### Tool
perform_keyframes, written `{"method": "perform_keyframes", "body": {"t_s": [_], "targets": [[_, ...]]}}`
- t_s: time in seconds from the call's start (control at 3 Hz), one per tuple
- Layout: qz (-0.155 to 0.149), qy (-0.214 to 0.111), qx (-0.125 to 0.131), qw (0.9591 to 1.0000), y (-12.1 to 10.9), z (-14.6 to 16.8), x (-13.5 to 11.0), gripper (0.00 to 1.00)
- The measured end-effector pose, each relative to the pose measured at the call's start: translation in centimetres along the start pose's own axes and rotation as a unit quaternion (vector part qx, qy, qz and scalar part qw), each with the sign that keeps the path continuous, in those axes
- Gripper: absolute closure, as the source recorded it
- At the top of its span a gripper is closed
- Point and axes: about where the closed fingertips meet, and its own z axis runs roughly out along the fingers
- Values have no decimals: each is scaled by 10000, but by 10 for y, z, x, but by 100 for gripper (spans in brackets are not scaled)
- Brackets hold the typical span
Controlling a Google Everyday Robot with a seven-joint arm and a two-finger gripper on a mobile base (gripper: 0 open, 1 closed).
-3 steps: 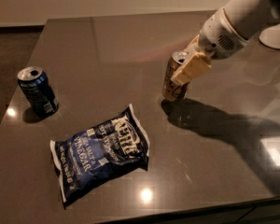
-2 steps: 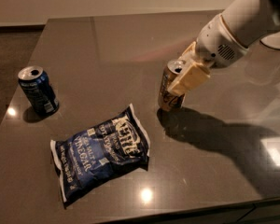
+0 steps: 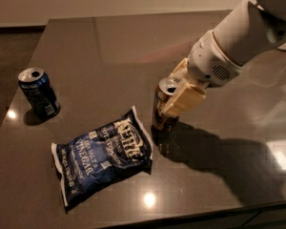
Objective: Move orange can near blue chip bag
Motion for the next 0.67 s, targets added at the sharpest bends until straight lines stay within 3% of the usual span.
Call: {"method": "perform_keyframes", "body": {"t_s": [0.67], "targets": [[-169, 73, -88, 9998, 16, 16, 2, 35]]}}
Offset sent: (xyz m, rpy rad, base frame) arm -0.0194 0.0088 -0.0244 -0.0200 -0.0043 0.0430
